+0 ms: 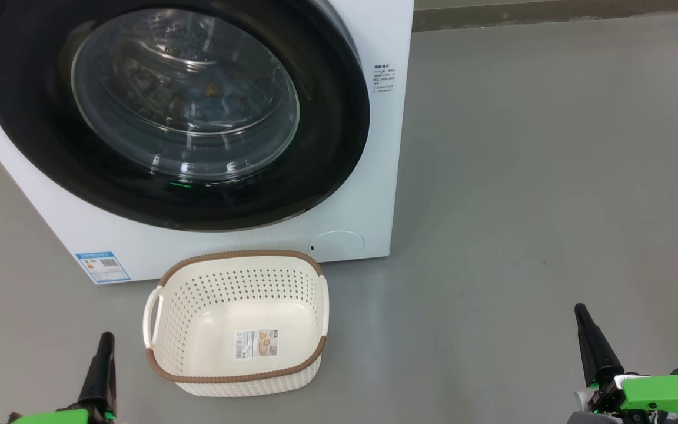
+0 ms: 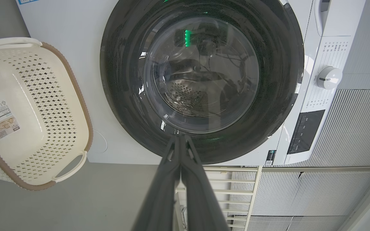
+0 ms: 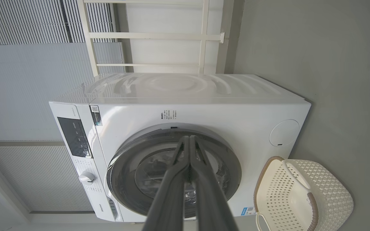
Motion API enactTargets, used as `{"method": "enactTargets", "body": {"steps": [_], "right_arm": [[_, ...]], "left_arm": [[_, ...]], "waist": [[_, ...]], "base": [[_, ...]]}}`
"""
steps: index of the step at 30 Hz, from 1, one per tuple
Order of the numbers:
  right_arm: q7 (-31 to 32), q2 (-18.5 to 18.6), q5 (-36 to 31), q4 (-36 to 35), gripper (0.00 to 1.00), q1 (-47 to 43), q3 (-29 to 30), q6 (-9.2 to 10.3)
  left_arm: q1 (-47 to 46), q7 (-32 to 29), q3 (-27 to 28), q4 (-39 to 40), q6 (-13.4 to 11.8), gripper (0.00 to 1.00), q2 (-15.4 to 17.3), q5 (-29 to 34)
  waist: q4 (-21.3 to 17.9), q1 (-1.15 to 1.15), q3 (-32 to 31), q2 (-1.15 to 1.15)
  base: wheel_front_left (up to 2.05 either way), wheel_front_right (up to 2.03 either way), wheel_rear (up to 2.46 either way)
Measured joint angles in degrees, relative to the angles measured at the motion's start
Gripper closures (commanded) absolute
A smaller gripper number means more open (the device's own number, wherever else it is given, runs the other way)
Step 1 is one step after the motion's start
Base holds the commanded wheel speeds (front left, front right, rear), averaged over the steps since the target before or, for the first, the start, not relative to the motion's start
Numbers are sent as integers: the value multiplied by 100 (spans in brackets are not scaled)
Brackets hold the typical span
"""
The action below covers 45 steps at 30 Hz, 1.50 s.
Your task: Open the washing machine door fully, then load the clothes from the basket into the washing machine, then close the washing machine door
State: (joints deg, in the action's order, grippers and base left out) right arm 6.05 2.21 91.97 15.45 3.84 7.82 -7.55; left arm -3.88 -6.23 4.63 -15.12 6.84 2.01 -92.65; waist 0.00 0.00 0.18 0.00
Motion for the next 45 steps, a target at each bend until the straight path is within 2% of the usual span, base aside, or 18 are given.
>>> {"method": "enactTargets", "body": {"steps": [45], "right_arm": [[0,0,0,0,100,0,1,0]], "left_arm": [[0,0,2,0,0,100,-1,29]], "waist": [[0,0,0,0]], "base": [[0,0,0]]}}
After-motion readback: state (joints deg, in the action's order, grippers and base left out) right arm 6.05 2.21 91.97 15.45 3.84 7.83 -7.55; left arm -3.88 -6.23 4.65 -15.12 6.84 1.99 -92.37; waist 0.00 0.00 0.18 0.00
